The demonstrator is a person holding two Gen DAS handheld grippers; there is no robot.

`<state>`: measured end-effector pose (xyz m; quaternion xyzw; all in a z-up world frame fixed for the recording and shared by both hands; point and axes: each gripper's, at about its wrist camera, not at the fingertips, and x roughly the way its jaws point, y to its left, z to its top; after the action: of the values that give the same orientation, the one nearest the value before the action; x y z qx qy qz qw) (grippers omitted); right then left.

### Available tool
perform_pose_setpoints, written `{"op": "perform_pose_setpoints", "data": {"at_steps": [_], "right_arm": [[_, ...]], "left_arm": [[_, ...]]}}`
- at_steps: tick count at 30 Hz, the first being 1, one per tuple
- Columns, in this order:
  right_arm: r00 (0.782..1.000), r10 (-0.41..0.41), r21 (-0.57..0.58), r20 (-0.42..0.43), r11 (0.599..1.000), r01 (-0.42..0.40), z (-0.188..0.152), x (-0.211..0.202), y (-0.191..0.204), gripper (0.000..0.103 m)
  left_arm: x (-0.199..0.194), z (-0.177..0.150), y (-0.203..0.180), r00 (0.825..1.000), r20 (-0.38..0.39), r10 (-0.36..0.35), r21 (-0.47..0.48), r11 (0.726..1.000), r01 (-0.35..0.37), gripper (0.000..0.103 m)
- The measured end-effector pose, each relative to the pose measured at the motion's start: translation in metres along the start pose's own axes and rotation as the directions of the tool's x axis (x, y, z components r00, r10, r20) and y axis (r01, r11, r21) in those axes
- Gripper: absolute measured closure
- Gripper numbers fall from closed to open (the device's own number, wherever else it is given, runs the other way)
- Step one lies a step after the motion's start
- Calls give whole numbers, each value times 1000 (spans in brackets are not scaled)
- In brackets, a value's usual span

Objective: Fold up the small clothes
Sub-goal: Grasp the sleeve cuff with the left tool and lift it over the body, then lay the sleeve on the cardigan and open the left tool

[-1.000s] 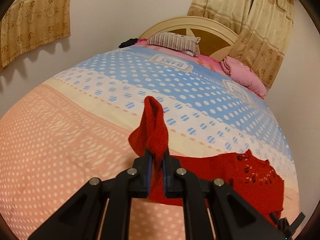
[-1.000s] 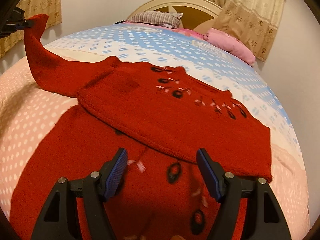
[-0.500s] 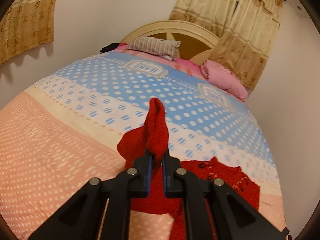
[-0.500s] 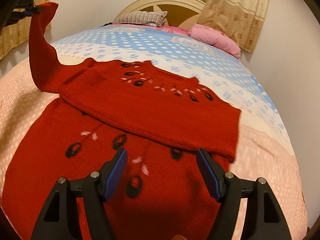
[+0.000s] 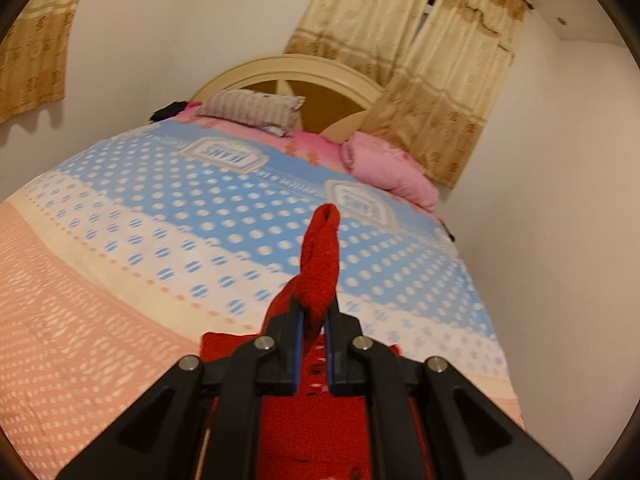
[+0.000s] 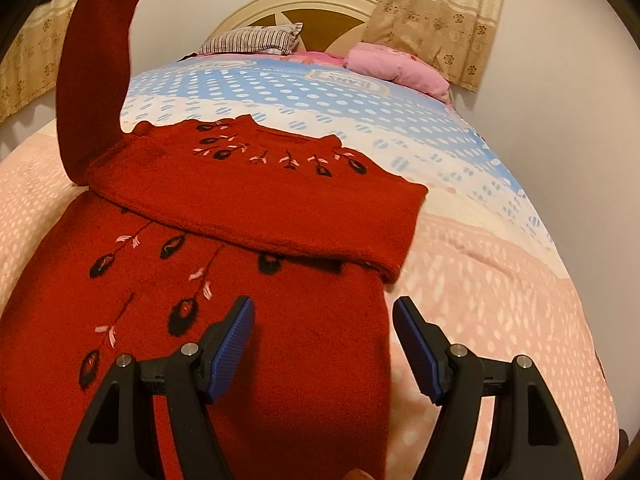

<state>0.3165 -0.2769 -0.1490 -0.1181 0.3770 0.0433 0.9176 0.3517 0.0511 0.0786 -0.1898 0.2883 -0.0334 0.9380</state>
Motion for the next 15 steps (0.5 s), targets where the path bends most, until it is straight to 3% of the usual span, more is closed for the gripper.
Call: {"op": "perform_pose_setpoints", "data": {"at_steps": [8, 13, 15], "right_arm": [[1000, -5, 31, -5, 1000, 5, -18, -3, -16, 31], [1000, -6, 54, -13, 999, 7, -29, -1, -24, 31], [1000, -6, 63, -23, 998, 8, -34, 3, -27, 31]], "left_arm": [[23, -28, -64, 993, -51, -102, 32, 994, 104, 94], [60, -78, -107, 990, -96, -101, 124, 986, 112, 94], [77, -107, -128, 992, -99, -73, 211, 973, 92, 93]]}}
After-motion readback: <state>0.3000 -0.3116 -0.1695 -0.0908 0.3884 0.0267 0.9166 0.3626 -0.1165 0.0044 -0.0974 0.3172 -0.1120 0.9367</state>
